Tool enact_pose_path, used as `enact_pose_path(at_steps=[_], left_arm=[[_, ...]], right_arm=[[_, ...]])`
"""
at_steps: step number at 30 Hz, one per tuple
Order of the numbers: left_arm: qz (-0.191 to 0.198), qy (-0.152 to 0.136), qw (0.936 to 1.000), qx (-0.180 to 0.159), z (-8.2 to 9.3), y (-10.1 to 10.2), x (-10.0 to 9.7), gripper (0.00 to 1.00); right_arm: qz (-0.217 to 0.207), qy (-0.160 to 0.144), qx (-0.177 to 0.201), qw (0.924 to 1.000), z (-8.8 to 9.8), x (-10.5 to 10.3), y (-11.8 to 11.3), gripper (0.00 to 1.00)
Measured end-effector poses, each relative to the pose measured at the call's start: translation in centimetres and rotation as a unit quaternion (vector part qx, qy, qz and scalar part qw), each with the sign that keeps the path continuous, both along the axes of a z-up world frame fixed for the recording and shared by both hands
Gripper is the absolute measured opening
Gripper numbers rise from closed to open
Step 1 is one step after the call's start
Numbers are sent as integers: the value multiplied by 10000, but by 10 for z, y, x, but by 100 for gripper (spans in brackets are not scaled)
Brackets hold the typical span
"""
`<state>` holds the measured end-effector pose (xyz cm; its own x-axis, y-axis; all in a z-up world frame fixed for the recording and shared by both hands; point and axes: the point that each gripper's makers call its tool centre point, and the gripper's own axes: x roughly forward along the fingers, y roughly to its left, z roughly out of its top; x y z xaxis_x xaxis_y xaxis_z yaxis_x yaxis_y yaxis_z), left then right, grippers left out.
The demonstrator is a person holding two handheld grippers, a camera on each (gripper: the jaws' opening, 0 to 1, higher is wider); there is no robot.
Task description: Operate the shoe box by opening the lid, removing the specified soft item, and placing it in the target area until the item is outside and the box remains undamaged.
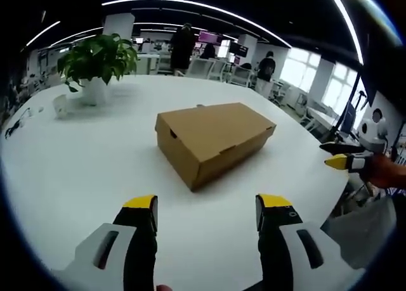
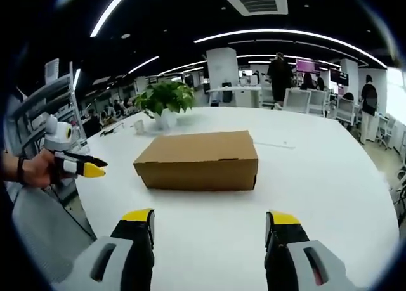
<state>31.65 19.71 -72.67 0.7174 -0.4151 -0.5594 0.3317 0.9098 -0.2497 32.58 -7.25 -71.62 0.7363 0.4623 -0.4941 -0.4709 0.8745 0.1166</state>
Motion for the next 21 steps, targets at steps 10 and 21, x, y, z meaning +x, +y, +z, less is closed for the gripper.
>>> enact_pose_path(at_steps=[10, 21], left_arm=[[-45, -45, 9999, -82, -2, -10, 29, 63], [-87, -36, 10000, -1, -12, -12, 57, 61]], right_arm=[[112, 63, 27, 9999, -14, 35, 5, 68], [205, -24, 34, 9998, -17, 84, 9, 65]])
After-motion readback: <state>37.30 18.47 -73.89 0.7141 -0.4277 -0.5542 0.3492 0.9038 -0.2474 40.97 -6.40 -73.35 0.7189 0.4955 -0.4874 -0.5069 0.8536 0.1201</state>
